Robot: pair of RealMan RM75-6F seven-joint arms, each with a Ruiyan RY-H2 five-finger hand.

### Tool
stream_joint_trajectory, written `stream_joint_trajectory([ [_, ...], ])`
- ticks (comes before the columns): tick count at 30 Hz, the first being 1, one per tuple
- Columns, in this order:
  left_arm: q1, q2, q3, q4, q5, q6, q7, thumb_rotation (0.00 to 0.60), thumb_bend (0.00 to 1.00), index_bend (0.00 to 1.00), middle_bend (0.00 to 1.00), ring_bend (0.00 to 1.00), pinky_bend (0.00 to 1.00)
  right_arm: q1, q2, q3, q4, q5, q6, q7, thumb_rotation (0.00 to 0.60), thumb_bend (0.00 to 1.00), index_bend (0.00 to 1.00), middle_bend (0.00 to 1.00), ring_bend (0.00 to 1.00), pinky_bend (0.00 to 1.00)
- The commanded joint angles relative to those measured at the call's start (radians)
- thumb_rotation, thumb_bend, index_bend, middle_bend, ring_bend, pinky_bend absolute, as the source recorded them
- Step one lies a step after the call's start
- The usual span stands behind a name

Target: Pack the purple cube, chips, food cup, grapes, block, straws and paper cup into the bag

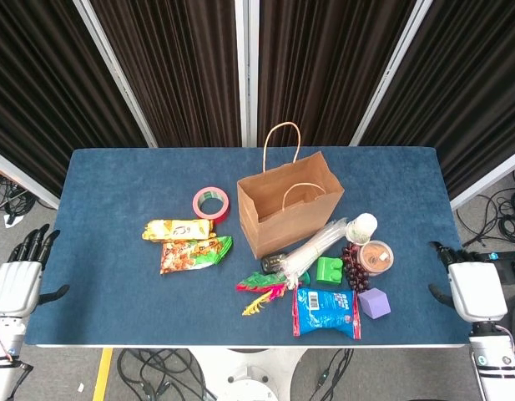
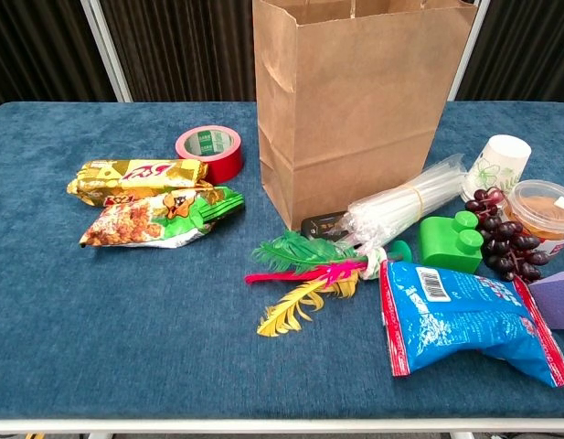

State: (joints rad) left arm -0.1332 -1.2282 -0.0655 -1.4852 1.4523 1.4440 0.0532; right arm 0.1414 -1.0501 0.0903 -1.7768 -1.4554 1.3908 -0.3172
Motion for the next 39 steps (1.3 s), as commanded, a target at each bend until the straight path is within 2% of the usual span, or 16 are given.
stream_joint_trajectory([
  [1,0.003,0.000,0.005,0.000,0.010,0.008,0.001,0.600,0.07,0.11,0.09,0.03,0.20,0.028,0.057,-0.043,-0.063,0.019,-0.100,-0.075,0.600,0.06,0.38,0.85,0.82,0.71],
  [4,0.003,0.000,0.004,-0.001,0.017,0.017,0.002,0.600,0.07,0.11,0.09,0.04,0.20,0.029,0.031,-0.079,-0.064,0.013,-0.126,-0.178,0.600,0.06,0.39,0.88,0.84,0.73],
  [8,0.005,0.000,0.005,-0.001,0.016,0.019,0.005,0.600,0.07,0.11,0.09,0.03,0.20,0.019,-0.036,-0.112,-0.017,-0.002,-0.130,-0.232,0.600,0.06,0.38,0.88,0.84,0.73],
  [12,0.002,0.001,0.003,-0.002,0.014,0.014,0.005,0.600,0.07,0.11,0.09,0.03,0.20,0.028,-0.077,-0.130,0.013,0.024,-0.174,-0.264,0.600,0.06,0.30,0.88,0.84,0.73],
  [22,0.001,-0.012,-0.004,0.014,0.006,0.019,0.005,0.600,0.07,0.11,0.09,0.03,0.20,0.066,-0.171,-0.115,0.069,0.022,-0.198,-0.320,0.600,0.06,0.25,0.88,0.84,0.73],
  [34,0.006,-0.006,-0.005,0.026,0.011,0.029,-0.031,0.600,0.07,0.11,0.09,0.03,0.20,0.066,-0.230,-0.146,0.082,0.037,-0.205,-0.389,0.600,0.06,0.25,0.88,0.84,0.73],
  [39,0.006,-0.012,-0.005,0.040,0.009,0.027,-0.040,0.600,0.07,0.11,0.09,0.03,0.20,0.068,-0.246,-0.144,0.098,0.037,-0.197,-0.394,0.600,0.06,0.25,0.88,0.84,0.73],
])
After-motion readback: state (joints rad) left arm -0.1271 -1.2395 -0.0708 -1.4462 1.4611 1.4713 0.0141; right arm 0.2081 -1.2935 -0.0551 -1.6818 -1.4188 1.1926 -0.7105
